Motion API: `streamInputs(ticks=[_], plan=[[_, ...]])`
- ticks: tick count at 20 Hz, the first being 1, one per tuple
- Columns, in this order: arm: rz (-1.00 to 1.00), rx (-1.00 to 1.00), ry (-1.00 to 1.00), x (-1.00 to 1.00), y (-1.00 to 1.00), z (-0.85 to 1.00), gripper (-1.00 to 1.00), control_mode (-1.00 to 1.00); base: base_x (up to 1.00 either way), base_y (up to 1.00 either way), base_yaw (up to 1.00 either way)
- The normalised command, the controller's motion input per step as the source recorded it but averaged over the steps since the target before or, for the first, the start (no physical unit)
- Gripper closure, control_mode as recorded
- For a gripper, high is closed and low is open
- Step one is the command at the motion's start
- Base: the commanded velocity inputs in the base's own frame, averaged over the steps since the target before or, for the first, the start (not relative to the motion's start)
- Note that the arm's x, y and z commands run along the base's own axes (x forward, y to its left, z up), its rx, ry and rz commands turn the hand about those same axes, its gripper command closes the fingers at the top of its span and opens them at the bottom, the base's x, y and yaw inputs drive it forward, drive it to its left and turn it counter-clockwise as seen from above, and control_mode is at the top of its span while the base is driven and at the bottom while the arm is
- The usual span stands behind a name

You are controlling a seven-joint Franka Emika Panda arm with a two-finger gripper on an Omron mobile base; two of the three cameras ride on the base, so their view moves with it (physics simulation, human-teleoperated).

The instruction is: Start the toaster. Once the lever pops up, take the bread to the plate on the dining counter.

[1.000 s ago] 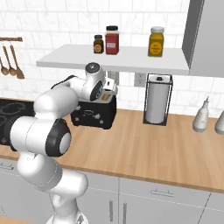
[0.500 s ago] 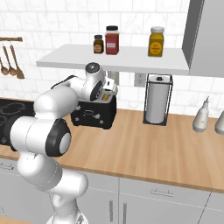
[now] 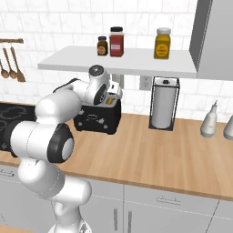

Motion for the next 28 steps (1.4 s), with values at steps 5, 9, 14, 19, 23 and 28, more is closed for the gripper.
streamInputs(ticks=[5,9,14,19,23,28], plan=[[0.0,0.0,0.0,0.0,0.0,0.0,-1.0,-1.0,0.0,0.0,0.0],[0.0,0.0,0.0,0.0,0.0,0.0,-1.0,-1.0,0.0,0.0,0.0],[0.0,0.0,0.0,0.0,0.0,0.0,-1.0,-1.0,0.0,0.0,0.0],[0.0,0.0,0.0,0.0,0.0,0.0,-1.0,-1.0,0.0,0.0,0.0],[0.0,0.0,0.0,0.0,0.0,0.0,-1.0,-1.0,0.0,0.0,0.0],[0.0,0.0,0.0,0.0,0.0,0.0,-1.0,-1.0,0.0,0.0,0.0]])
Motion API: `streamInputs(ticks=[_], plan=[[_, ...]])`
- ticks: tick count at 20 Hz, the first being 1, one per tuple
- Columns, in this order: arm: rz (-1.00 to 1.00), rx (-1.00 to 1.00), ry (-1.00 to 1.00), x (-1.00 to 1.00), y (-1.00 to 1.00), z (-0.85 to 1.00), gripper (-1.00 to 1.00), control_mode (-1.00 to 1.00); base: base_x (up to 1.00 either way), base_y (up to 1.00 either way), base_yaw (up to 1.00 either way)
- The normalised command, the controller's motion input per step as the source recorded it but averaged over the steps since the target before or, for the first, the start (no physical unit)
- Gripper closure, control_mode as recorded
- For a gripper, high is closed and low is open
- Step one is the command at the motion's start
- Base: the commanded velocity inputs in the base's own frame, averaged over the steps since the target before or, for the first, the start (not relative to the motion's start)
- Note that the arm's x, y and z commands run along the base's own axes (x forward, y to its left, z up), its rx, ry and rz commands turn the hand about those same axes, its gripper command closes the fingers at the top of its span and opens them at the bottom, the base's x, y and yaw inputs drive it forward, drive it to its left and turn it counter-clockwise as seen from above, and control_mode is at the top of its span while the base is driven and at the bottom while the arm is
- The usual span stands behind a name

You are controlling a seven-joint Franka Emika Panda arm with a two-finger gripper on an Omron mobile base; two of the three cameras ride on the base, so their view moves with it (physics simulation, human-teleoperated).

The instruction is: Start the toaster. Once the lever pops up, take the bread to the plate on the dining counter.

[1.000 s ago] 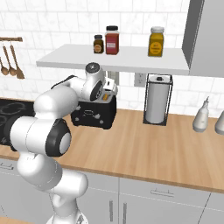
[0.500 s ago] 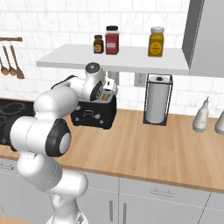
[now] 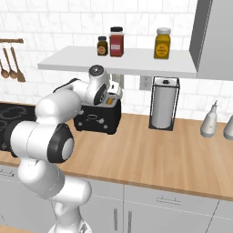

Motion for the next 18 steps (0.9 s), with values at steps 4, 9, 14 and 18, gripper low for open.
streamInputs(ticks=[4,9,14,18], plan=[[0.0,0.0,0.0,0.0,0.0,0.0,-1.0,-1.0,0.0,0.0,0.0],[0.0,0.0,0.0,0.0,0.0,0.0,-1.0,-1.0,0.0,0.0,0.0],[0.0,0.0,0.0,0.0,0.0,0.0,-1.0,-1.0,0.0,0.0,0.0],[0.0,0.0,0.0,0.0,0.0,0.0,-1.0,-1.0,0.0,0.0,0.0]])
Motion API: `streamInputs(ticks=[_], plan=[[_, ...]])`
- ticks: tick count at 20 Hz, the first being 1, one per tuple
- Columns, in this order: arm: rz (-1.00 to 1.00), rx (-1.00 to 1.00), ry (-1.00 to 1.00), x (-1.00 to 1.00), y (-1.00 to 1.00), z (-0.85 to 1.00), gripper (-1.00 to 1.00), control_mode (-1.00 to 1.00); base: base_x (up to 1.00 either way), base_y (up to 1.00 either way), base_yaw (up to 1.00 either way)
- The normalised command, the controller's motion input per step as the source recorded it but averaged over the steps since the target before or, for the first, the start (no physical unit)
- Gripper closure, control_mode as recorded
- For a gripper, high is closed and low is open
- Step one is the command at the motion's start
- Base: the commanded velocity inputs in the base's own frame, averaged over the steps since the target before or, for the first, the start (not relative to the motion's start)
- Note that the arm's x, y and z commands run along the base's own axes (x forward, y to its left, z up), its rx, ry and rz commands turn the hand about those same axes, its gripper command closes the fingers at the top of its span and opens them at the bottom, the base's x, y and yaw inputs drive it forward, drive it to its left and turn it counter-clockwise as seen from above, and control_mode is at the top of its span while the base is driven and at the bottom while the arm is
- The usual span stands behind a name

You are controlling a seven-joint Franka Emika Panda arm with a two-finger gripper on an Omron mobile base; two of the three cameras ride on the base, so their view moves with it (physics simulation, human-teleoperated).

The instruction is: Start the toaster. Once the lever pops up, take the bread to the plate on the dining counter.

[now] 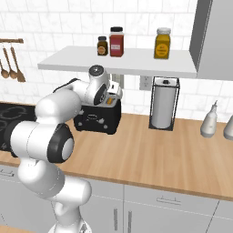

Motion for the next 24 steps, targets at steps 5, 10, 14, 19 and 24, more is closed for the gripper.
streamInputs(ticks=[5,10,14,19,24], plan=[[0.0,0.0,0.0,0.0,0.0,0.0,-1.0,-1.0,0.0,0.0,0.0],[0.0,0.0,0.0,0.0,0.0,0.0,-1.0,-1.0,0.0,0.0,0.0],[0.0,0.0,0.0,0.0,0.0,0.0,-1.0,-1.0,0.0,0.0,0.0],[0.0,0.0,0.0,0.0,0.0,0.0,-1.0,-1.0,0.0,0.0,0.0],[0.0,0.0,0.0,0.0,0.0,0.0,-1.0,-1.0,0.0,0.0,0.0]])
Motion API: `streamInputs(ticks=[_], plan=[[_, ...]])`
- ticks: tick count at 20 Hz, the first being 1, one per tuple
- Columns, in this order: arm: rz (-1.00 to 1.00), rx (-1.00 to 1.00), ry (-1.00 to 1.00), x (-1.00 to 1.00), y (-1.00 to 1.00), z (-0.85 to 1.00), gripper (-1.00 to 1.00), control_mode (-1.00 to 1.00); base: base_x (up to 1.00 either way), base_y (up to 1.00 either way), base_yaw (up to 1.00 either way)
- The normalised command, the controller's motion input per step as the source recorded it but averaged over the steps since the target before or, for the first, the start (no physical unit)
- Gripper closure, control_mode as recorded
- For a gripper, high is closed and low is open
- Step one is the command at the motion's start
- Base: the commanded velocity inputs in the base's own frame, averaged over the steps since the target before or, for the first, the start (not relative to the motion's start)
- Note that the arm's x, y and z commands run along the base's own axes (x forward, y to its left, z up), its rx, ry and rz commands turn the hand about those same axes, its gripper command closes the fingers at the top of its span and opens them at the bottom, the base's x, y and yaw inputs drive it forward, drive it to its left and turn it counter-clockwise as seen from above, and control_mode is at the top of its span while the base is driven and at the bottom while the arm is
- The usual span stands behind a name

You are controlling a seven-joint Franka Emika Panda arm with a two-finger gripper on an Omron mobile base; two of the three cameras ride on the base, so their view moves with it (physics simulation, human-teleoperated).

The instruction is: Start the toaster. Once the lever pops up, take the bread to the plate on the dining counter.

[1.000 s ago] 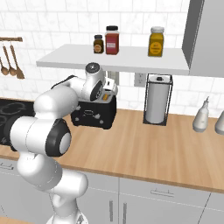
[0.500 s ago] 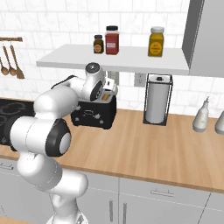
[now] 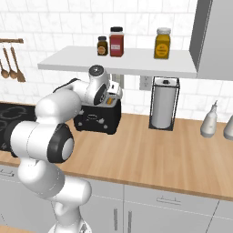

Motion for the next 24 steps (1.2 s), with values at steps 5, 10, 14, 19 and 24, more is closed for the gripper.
streamInputs(ticks=[5,10,14,19,24], plan=[[0.0,0.0,0.0,0.0,0.0,0.0,-1.0,-1.0,0.0,0.0,0.0],[0.0,0.0,0.0,0.0,0.0,0.0,-1.0,-1.0,0.0,0.0,0.0],[0.0,0.0,0.0,0.0,0.0,0.0,-1.0,-1.0,0.0,0.0,0.0],[0.0,0.0,0.0,0.0,0.0,0.0,-1.0,-1.0,0.0,0.0,0.0],[0.0,0.0,0.0,0.0,0.0,0.0,-1.0,-1.0,0.0,0.0,0.0]])
